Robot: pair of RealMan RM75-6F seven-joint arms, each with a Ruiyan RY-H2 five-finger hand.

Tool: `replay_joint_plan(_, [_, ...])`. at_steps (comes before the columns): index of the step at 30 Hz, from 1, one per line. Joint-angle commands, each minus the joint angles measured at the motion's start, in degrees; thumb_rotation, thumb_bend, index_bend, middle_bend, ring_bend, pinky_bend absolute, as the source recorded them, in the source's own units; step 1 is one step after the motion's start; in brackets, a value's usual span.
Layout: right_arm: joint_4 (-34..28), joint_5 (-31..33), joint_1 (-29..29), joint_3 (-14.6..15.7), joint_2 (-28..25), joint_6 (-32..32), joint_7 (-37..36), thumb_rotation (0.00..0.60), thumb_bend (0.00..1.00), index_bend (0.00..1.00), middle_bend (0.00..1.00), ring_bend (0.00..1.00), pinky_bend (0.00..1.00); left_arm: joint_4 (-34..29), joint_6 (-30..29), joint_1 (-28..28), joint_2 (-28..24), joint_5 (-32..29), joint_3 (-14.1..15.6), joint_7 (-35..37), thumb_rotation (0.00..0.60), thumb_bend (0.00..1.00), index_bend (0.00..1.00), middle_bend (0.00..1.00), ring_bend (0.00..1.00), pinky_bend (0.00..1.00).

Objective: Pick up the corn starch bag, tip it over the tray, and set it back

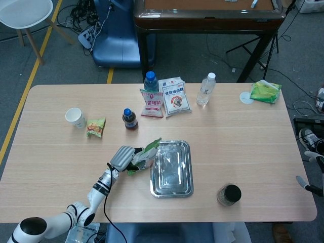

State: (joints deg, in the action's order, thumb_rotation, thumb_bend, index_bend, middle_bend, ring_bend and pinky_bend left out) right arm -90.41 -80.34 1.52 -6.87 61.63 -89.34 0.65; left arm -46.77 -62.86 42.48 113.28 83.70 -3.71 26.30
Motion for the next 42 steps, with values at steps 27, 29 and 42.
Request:
replay_joint_plan(27, [0.46,-0.02,-0.08,-0.08,0.50,-0.19,-0.25,0.600,0.07,0.31,0.41,0.23,0.21,-2.34,4.97,-2.21,-3.99,2.24,2.76,1.64,0.600,0.28,0.00,0.09,0.05,0.23])
replay_joint_plan(29, [0.52,0.10,-0.06,-0.06,0.53,-0.10,-0.23,0.600,0.07,0.31,0.41,0.23,0.21,-2.92,4.68,-2.54,-4.40,2.14,2.66,0.79,0.600,0.26,0.00,0.05,0.02,0.19])
replay_joint_plan(42, [0.29,-0.04,0.20,0.00,0.44,-0.52,-0.17,0.600,0.07,0.31,0.41,0.23,0.21,-11.50,4.36,-4.23,-10.06,1.53,2.48,-4.06,0.600,0.25,0.00,0.01,0.00,0.14])
